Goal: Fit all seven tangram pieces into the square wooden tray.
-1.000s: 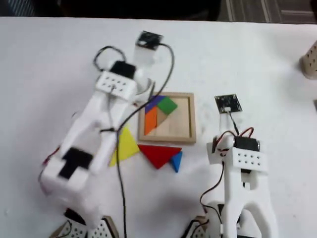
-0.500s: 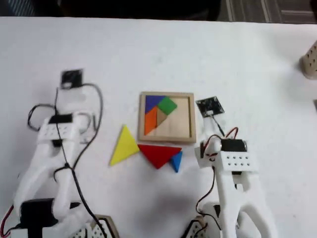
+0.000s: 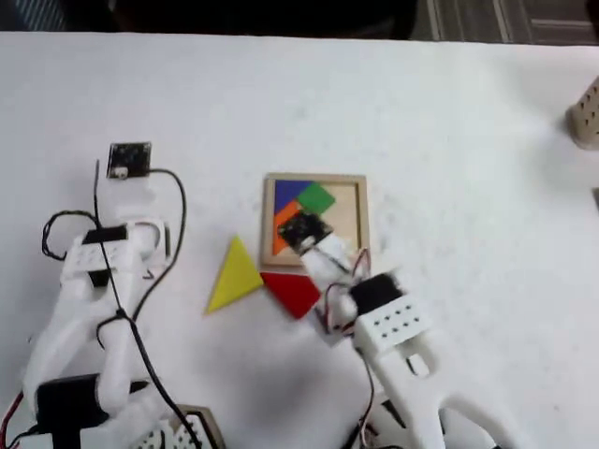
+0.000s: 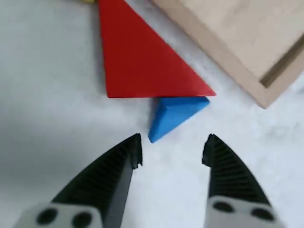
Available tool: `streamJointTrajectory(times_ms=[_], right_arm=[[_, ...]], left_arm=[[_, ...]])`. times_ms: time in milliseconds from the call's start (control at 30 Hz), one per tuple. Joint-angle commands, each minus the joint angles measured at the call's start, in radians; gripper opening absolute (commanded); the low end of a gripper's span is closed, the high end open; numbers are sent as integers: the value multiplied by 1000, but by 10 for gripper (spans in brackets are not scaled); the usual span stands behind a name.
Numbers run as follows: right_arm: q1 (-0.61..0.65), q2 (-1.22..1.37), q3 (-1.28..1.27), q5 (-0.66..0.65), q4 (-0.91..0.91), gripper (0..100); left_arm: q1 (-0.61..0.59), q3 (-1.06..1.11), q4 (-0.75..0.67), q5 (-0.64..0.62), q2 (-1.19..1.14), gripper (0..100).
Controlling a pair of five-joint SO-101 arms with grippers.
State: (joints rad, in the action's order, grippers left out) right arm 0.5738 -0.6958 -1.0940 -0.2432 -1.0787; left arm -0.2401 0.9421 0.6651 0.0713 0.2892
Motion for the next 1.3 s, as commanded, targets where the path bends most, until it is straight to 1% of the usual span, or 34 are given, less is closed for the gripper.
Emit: streamJointTrajectory(times_ms=[0,100,267,367,500,700,833,900,1000,1133,1267], right_arm=[[65,-24,-38,74,97,222],[62,-24,-77,87,160,222],[-19,-22,-81,84,171,222],[-39,-15,-91,83,200,221],[-41,82,-52,83,211,220],[-33,305,84,81,157,220],[-41,335,110,81,150,217],[-42,329,107,81,153,185],[-65,328,107,81,154,105],[-136,326,107,81,156,29],[-240,325,112,80,151,17]], left_arm=[[-4,-2,-32,11,47,24],[-8,-2,-31,11,47,24],[-10,-2,-29,11,47,24],[-10,-2,-29,11,47,24],[-10,0,-28,11,47,24],[-35,0,-28,9,47,24],[-38,0,-28,9,47,24],[-38,0,-28,9,47,24],[-38,0,-28,9,47,24],[-38,0,-28,9,47,24],[-38,0,-28,9,47,24]])
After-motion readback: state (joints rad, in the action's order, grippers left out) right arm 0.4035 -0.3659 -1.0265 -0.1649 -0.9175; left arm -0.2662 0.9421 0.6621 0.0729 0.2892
